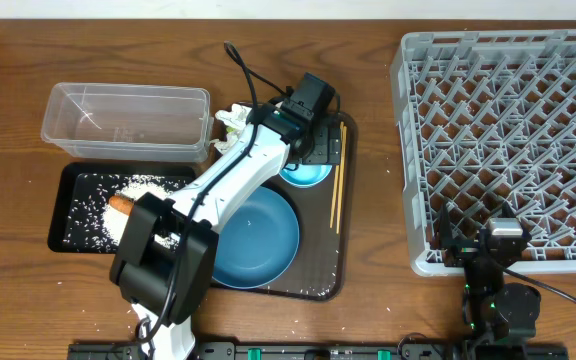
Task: Sort waste into correct bins and load items into the dishwasher rack
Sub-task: 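Reach the left gripper toward the crumpled wrapper near the cups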
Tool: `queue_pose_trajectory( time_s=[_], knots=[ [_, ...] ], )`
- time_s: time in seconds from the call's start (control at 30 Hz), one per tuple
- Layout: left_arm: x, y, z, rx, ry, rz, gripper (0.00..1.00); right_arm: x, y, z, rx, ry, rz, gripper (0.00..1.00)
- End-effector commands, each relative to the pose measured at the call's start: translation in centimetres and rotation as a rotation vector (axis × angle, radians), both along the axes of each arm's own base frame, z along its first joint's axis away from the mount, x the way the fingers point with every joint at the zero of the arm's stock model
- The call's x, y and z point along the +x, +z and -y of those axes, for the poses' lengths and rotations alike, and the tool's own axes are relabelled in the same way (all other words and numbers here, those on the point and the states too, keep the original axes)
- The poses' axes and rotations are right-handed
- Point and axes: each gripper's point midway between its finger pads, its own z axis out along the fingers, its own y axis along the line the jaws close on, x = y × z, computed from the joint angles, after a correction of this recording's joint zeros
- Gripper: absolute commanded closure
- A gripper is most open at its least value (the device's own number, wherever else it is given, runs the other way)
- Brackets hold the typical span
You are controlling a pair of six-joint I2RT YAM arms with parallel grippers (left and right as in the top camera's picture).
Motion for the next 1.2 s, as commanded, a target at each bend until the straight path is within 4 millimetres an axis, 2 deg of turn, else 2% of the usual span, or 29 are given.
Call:
queue_pose_trajectory(
  time_s=[0.0,0.3,0.37,0.47,0.63,0.73,0.8,0.93,1.03,1.17],
  knots=[
    [0.8,0.3,-0.8,0.052,0.019,0.032,0.0,0.0,-0.1,0.1,-0.008,-0.002,-0.002,0.01],
    [0.8,0.1,-0.6,0.053,0.015,0.032,0.0,0.0,-0.1,0.0,-0.008,-0.001,-0.002,0.01],
    [0.8,0.6,-0.7,0.048,0.017,0.04,0.0,0.0,-0.1,0.1,-0.008,-0.002,-0.002,0.01],
    [1.4,2.8,-1.3,0.048,0.038,0.098,0.0,0.0,-0.1,0.1,-0.008,-0.002,-0.002,0.01],
    [2.9,9.4,-4.9,0.068,0.145,0.279,0.0,0.0,-0.1,0.1,-0.008,-0.002,-0.002,0.01],
    [3.0,10.7,-7.0,0.065,0.189,0.291,0.0,0.0,-0.1,0.1,-0.008,-0.002,-0.002,0.01],
    [2.9,10.3,-8.8,0.087,0.22,0.26,0.0,0.0,-0.1,0.1,-0.008,-0.002,-0.002,0.01],
    [2.1,8.1,-11.5,0.145,0.263,0.158,0.0,0.0,-0.1,0.1,-0.008,-0.002,-0.002,0.01],
    [2.0,6.5,-12.4,0.173,0.276,0.109,0.0,0.0,-0.1,0.1,-0.008,-0.002,-0.002,0.01],
    [2.3,5.1,-12.4,0.187,0.274,0.082,0.01,0.0,-0.1,0.1,-0.008,-0.002,-0.002,0.01]
  ],
)
